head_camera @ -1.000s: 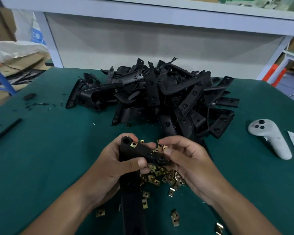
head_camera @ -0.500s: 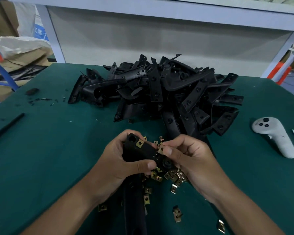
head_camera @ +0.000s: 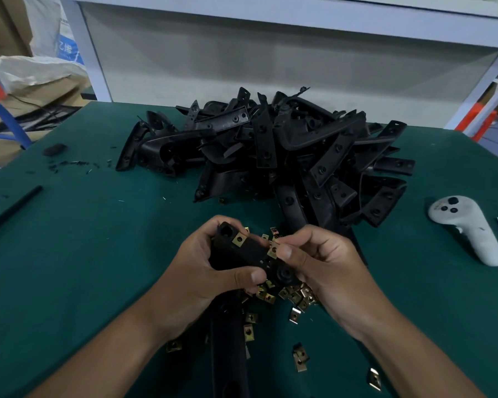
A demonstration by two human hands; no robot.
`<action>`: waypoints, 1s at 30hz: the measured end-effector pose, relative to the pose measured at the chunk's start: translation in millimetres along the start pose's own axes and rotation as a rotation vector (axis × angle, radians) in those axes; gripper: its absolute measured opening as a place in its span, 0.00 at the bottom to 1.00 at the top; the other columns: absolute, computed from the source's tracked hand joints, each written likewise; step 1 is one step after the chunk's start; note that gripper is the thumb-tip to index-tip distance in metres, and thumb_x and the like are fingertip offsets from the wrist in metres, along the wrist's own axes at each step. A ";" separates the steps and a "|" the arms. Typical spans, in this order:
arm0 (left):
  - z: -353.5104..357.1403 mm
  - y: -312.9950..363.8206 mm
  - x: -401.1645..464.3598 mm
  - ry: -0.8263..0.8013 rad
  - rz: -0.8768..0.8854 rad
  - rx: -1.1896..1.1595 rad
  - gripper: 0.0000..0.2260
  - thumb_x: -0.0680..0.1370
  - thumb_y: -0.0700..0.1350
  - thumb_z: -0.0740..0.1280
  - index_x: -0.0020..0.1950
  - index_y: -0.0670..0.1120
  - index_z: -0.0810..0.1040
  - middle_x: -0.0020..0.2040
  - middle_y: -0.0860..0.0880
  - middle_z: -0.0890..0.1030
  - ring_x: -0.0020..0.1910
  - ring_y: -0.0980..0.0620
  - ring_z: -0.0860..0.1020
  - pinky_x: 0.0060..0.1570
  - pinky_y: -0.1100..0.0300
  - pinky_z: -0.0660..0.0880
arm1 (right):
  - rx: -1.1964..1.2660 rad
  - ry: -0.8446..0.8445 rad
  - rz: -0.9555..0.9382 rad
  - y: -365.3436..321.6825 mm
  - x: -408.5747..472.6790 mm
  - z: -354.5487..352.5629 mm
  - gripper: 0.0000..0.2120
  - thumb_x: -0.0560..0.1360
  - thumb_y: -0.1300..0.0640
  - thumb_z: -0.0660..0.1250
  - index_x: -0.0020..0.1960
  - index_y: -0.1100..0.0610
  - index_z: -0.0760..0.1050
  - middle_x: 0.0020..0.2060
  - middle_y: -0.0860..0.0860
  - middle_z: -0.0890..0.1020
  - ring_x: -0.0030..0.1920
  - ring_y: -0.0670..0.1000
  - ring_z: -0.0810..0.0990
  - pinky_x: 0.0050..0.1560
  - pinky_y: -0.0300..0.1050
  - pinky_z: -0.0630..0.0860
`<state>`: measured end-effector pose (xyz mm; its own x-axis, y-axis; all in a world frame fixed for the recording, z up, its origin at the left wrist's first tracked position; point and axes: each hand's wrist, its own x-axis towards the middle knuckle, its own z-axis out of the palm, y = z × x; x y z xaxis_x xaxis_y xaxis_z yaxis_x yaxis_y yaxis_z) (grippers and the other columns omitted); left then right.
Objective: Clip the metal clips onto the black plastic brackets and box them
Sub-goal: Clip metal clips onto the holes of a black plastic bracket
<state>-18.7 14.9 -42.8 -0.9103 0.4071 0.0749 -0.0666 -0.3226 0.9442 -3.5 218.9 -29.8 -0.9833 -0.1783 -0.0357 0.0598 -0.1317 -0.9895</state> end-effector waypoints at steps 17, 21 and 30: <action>-0.6 2.2 -0.5 0.023 -0.002 0.049 0.16 0.68 0.36 0.79 0.48 0.49 0.77 0.47 0.44 0.85 0.40 0.49 0.82 0.43 0.58 0.80 | -0.215 -0.053 -0.134 -3.9 -4.4 -2.3 0.13 0.73 0.42 0.73 0.50 0.49 0.86 0.46 0.49 0.87 0.48 0.45 0.85 0.48 0.34 0.78; -2.1 2.1 0.0 0.030 0.024 0.064 0.16 0.68 0.37 0.80 0.48 0.47 0.77 0.41 0.46 0.82 0.39 0.50 0.81 0.42 0.60 0.80 | -0.228 -0.126 -0.166 -0.7 -6.9 -1.7 0.15 0.70 0.42 0.77 0.53 0.47 0.85 0.52 0.51 0.87 0.53 0.49 0.85 0.52 0.36 0.79; -3.5 -6.3 1.0 0.058 0.052 0.007 0.15 0.72 0.43 0.79 0.54 0.47 0.77 0.51 0.43 0.84 0.46 0.45 0.83 0.48 0.56 0.81 | -0.393 0.008 -0.268 6.3 -4.0 -2.8 0.14 0.71 0.42 0.77 0.55 0.43 0.84 0.44 0.43 0.86 0.45 0.44 0.85 0.45 0.34 0.78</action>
<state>-20.7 14.3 -49.7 -0.9346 0.3395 0.1058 -0.0157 -0.3365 0.9415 0.4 221.5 -36.3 -0.9567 -0.1808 0.2281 -0.2637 0.2067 -0.9422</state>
